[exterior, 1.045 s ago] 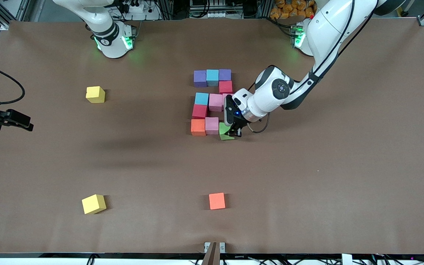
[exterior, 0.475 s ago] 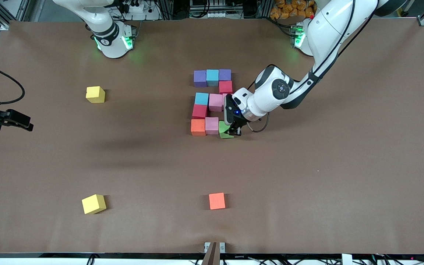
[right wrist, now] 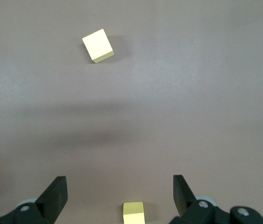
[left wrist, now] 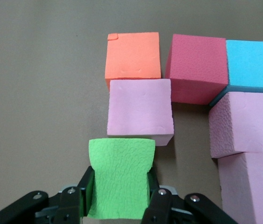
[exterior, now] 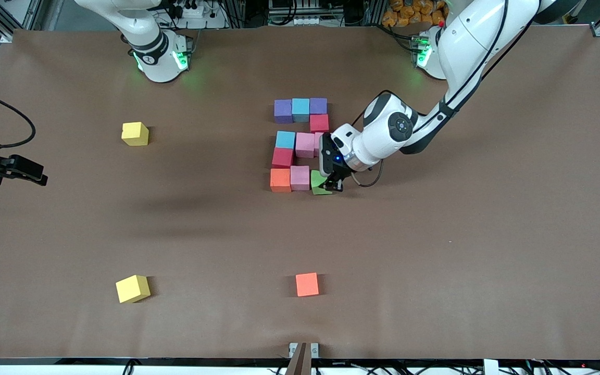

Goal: Form number 2 with 11 blocks
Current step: 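Push the green cube against the pink cube with the left gripper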

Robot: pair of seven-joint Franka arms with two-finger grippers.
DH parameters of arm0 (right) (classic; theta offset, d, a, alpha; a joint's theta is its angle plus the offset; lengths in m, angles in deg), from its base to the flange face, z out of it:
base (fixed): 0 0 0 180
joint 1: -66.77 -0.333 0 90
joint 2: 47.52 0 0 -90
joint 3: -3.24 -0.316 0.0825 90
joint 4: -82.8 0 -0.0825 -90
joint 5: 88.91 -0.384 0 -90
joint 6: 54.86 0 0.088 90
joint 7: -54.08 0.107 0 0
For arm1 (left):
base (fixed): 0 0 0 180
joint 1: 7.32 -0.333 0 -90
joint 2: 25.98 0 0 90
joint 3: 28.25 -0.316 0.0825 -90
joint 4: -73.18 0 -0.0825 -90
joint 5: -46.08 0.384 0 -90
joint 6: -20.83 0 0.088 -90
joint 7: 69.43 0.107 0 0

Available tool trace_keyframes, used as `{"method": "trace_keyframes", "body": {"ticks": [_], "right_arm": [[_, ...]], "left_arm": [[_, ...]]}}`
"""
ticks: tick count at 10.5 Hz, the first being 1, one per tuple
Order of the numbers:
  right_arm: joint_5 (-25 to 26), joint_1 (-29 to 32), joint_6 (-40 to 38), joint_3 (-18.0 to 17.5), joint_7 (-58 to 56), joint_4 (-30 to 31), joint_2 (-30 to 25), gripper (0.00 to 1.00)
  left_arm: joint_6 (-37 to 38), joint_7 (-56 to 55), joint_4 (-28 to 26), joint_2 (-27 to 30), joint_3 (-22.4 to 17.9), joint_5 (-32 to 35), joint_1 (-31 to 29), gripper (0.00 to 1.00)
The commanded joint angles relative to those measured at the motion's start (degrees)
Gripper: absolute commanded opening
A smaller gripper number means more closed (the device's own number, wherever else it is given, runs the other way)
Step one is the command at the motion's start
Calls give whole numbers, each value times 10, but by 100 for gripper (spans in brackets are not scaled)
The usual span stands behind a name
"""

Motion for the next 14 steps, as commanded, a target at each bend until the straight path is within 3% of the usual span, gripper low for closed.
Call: {"method": "trace_keyframes", "body": {"ticks": [1,5,6,10,11,12,14], "right_arm": [[7,10,-1,-9,8,3,-1,100],[7,10,-1,-9,8,3,-1,100],[7,11,-1,-9,8,3,-1,100],[7,11,-1,-9,8,3,0,100],[7,11,-1,-9,8,3,0,100],[7,11,-1,-9,8,3,0,100],[7,11,-1,-9,8,3,0,100]], "left_arm": [[0,22,-3,-1,11,-18,-4,6],[0,23,-9,-2,10,-18,-4,8],[0,23,-9,-2,10,-18,-4,15],[0,16,-5,-6,10,-19,0,24],[0,15,-3,-9,11,-21,-2,41],[0,16,-2,-13,11,-20,-5,99],[0,16,-1,-15,11,-20,-5,100]]}}
